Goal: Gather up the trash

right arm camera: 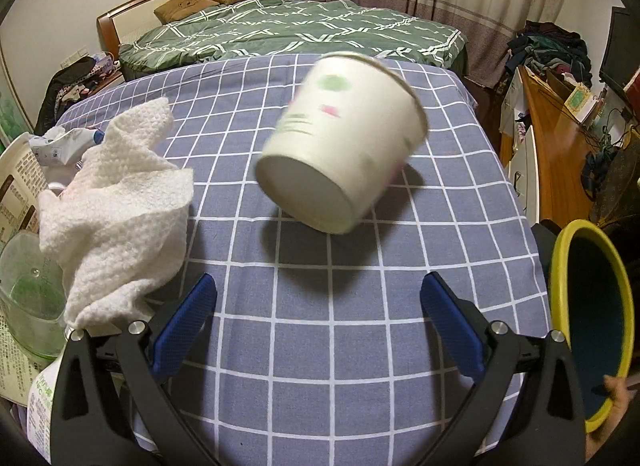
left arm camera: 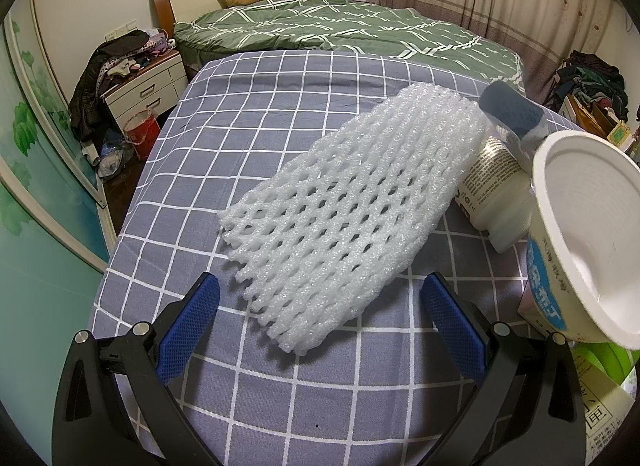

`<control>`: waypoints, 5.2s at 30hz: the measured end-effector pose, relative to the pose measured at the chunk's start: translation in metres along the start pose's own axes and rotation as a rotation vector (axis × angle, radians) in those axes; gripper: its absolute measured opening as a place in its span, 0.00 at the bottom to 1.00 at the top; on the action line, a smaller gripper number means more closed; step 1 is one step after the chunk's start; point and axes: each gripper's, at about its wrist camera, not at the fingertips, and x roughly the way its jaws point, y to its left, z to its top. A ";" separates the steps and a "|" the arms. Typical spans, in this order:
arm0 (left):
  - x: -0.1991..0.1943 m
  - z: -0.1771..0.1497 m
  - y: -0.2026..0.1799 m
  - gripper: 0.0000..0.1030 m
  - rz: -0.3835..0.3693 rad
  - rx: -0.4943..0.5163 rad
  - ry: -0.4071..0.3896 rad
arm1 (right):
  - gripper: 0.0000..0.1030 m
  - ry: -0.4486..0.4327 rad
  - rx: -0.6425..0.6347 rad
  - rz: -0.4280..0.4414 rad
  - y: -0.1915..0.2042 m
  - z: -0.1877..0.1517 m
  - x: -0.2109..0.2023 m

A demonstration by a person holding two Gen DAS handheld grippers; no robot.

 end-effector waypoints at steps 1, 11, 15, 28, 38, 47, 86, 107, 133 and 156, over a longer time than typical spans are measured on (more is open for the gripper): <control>0.000 0.000 0.000 0.97 0.000 0.000 0.000 | 0.95 0.000 0.000 0.000 0.001 0.000 0.000; 0.000 0.000 0.000 0.97 0.000 0.000 0.000 | 0.95 0.000 0.000 0.000 0.000 0.000 0.000; 0.000 0.000 0.000 0.97 0.000 0.000 0.000 | 0.95 0.000 0.000 0.000 0.001 0.000 0.000; 0.000 -0.001 0.001 0.97 0.000 0.000 0.000 | 0.95 0.000 0.000 0.000 0.001 -0.001 0.000; 0.000 0.000 0.000 0.97 0.001 0.000 0.000 | 0.95 -0.001 0.000 0.000 0.001 -0.001 0.000; -0.002 -0.004 0.000 0.97 -0.021 0.021 0.004 | 0.95 0.001 -0.072 0.054 -0.003 -0.003 -0.001; -0.318 -0.174 0.005 0.96 -0.080 -0.046 -0.405 | 0.94 -0.511 0.054 0.041 -0.069 -0.171 -0.291; -0.310 -0.172 -0.007 0.96 -0.122 -0.010 -0.389 | 0.94 -0.494 0.075 0.068 -0.073 -0.177 -0.287; -0.306 -0.172 -0.018 0.96 -0.140 0.022 -0.373 | 0.94 -0.474 0.103 0.067 -0.077 -0.172 -0.276; -0.301 -0.165 -0.025 0.96 -0.150 0.024 -0.356 | 0.94 -0.477 0.116 0.068 -0.081 -0.175 -0.274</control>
